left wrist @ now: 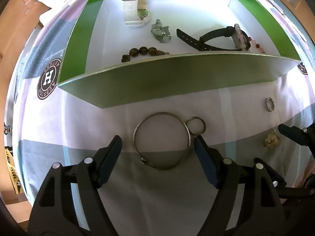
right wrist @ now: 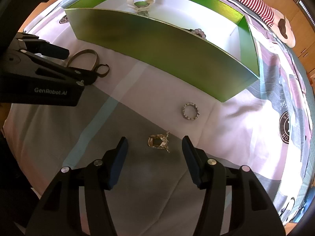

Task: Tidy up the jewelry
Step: 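Grasp the gold charm with the right tool while the left tool holds the silver bangle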

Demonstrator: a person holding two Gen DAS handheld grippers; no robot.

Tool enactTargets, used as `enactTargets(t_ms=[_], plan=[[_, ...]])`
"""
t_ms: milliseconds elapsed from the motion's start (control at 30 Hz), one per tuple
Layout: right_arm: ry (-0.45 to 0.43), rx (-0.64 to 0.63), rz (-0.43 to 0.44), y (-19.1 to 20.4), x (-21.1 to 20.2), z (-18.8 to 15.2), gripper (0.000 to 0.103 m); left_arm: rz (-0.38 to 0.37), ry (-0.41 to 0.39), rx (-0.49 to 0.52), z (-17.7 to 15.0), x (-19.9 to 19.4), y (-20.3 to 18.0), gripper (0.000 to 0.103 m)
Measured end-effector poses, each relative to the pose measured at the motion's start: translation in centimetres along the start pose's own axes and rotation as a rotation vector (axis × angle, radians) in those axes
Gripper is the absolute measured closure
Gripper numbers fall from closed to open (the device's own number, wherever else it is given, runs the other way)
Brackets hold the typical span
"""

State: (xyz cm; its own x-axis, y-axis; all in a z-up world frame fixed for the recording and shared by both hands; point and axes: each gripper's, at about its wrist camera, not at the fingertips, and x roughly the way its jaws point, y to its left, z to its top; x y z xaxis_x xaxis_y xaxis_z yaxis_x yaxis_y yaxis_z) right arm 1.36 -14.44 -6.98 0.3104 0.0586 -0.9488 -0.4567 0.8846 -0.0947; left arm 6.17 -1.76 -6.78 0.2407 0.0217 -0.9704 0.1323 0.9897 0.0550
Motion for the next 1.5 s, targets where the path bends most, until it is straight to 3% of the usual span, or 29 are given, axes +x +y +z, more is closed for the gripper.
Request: enactTargets(t_ms=[67, 200, 300, 467, 533, 700, 800, 1000, 1133, 1267, 1333, 1500], plan=[[0.006, 0.011, 0.014, -0.1, 0.1, -0.1, 0.051, -0.003, 0.002, -0.004, 0.0, 0.1, -0.1, 0.029], [0.021, 0.054, 0.074, -0.8, 0.5, 0.0, 0.071, -0.029, 0.000, -0.031, 0.1, 0.1, 0.1, 0.044], [0.018, 0.077, 0.078, -1.1, 0.5, 0.2, 0.079, -0.039, 0.003, -0.054, 0.2, 0.0, 0.8, 0.044], [-0.003, 0.126, 0.083, -2.6, -0.3, 0.5, 0.078, -0.078, 0.004, -0.085, 0.3, -0.4, 1.5, 0.044], [-0.022, 0.176, 0.092, -4.0, -1.1, 0.5, 0.066, -0.090, -0.012, -0.099, 0.5, -0.9, 2.0, 0.039], [-0.042, 0.228, 0.099, -5.6, -1.5, 0.7, 0.059, -0.084, -0.016, -0.106, 0.7, -1.0, 2.5, 0.034], [-0.009, 0.159, 0.071, -4.1, -0.6, 0.5, 0.059, -0.058, -0.012, -0.086, 0.6, -0.5, 1.6, 0.030], [0.005, 0.078, -0.062, -2.2, 0.5, 0.6, 0.059, -0.004, -0.015, -0.034, 0.7, 0.4, -0.3, 0.029], [0.009, 0.099, -0.068, -2.6, 0.8, 0.5, 0.059, -0.001, -0.022, -0.021, 0.9, 0.4, -1.0, 0.029], [0.017, 0.109, -0.055, -2.9, 1.0, 0.5, 0.060, -0.004, -0.014, -0.014, 1.0, 0.8, -1.2, 0.037], [0.021, 0.116, -0.025, -3.2, 0.8, 0.4, 0.072, -0.006, -0.017, -0.017, 0.9, 0.9, -1.2, 0.040], [0.019, 0.107, -0.019, -2.7, 0.7, 0.3, 0.079, -0.007, -0.015, -0.029, 0.6, 1.2, -0.8, 0.044]])
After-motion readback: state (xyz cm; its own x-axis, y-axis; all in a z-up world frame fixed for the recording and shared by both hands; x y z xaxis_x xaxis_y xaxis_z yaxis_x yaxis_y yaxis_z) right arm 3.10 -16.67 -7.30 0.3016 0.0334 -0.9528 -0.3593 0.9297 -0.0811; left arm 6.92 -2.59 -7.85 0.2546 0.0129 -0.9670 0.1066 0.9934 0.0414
